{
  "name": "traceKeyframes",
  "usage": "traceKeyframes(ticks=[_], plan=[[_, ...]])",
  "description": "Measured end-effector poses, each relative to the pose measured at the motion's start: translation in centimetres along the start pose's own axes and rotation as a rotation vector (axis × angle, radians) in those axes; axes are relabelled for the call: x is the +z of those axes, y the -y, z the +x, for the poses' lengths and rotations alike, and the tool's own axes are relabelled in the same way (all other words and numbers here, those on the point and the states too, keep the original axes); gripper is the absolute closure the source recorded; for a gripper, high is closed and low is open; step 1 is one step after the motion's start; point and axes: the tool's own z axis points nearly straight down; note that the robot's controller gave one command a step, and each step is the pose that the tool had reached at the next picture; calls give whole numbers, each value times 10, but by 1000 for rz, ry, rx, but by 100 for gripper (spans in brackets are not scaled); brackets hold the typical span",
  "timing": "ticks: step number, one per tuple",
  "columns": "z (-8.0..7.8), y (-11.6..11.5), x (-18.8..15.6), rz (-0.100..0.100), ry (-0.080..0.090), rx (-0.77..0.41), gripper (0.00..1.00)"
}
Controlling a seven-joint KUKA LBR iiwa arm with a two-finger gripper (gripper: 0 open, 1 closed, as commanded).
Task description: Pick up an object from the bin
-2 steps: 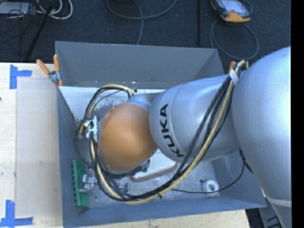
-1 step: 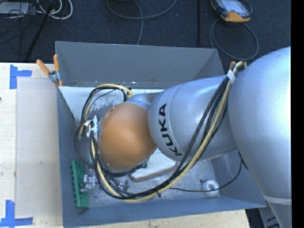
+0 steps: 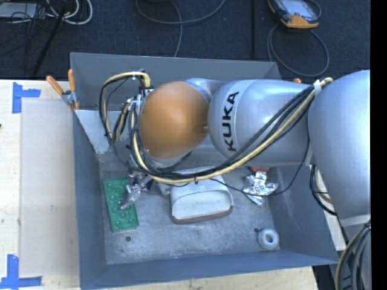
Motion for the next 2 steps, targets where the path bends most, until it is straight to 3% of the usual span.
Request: traceKeyframes(ticks=[1, 2], plan=[[-2, 3, -3, 14, 4, 2, 100], [-3, 3, -42, 2, -12, 7, 100]])
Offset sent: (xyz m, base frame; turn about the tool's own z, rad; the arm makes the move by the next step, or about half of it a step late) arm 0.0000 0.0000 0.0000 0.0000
